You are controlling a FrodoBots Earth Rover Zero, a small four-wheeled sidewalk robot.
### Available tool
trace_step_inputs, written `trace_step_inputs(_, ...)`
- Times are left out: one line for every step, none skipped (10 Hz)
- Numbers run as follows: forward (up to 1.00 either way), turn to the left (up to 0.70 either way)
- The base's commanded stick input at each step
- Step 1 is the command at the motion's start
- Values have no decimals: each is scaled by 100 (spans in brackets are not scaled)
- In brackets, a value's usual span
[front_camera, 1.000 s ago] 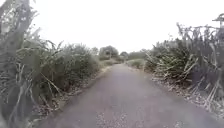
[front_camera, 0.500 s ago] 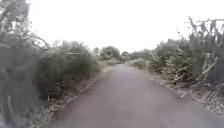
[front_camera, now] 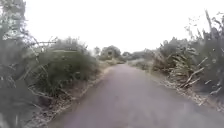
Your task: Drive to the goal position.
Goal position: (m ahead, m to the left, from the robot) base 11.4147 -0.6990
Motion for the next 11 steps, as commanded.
trace_step_inputs(85, 0)
trace_step_inputs(85, 0)
trace_step_inputs(85, 0)
trace_step_inputs(85, 0)
trace_step_inputs(85, 0)
trace_step_inputs(85, 0)
trace_step_inputs(85, 0)
trace_step_inputs(85, 0)
trace_step_inputs(85, 0)
trace_step_inputs(85, -34)
trace_step_inputs(85, -34)
